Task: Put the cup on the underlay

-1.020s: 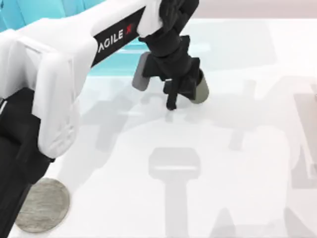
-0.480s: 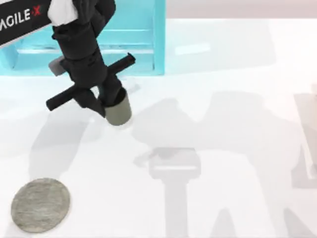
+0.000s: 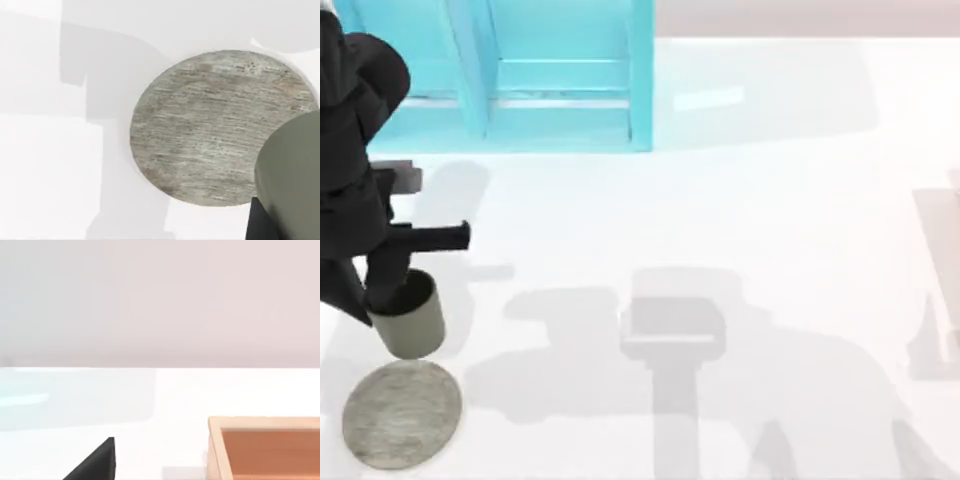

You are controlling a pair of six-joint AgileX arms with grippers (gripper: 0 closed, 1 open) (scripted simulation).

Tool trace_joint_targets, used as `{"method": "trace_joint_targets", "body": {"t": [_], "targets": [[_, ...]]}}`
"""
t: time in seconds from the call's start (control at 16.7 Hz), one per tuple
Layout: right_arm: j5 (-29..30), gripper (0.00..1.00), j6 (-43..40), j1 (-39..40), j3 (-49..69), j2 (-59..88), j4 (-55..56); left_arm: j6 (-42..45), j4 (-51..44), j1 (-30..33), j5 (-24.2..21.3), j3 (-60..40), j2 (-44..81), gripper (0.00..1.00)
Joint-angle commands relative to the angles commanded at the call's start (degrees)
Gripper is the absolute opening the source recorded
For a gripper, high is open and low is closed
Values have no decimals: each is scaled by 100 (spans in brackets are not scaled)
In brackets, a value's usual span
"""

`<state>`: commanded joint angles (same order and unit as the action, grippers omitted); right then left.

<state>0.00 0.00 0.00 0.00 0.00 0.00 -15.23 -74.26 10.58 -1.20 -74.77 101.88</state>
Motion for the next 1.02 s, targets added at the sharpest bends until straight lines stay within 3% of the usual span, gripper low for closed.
{"method": "trace_joint_targets", "body": {"t": [0.24,0.6,1.02], "targets": [[0,100,0,0,0,0,0,715,-88,-245,188,611,-534,0],[0,100,0,0,0,0,0,746,-66,-227,197,641,-530,0],[0,100,0,0,0,0,0,634,1260,-133,170,1660,-263,0]]}}
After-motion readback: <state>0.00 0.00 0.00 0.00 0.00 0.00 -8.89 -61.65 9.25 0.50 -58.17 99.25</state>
